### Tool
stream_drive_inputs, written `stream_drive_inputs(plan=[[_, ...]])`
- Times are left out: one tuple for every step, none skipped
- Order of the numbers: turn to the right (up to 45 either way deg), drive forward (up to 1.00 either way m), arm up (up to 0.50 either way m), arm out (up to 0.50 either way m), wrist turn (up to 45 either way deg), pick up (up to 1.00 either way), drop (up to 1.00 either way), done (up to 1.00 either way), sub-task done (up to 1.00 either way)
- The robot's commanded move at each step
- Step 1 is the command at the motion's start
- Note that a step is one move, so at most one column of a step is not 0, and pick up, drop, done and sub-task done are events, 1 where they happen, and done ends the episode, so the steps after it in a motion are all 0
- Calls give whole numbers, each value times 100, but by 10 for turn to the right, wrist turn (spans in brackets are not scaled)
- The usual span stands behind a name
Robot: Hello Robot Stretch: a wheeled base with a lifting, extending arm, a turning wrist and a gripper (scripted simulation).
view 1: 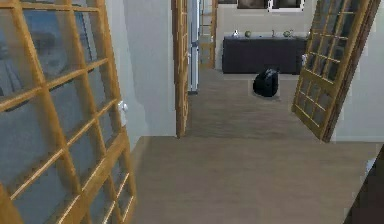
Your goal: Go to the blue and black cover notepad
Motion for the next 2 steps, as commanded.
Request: stream_drive_inputs(plan=[[0,70,0,0,0,0,0,0,0],[450,0,0,0,0,0,0,0,0]])
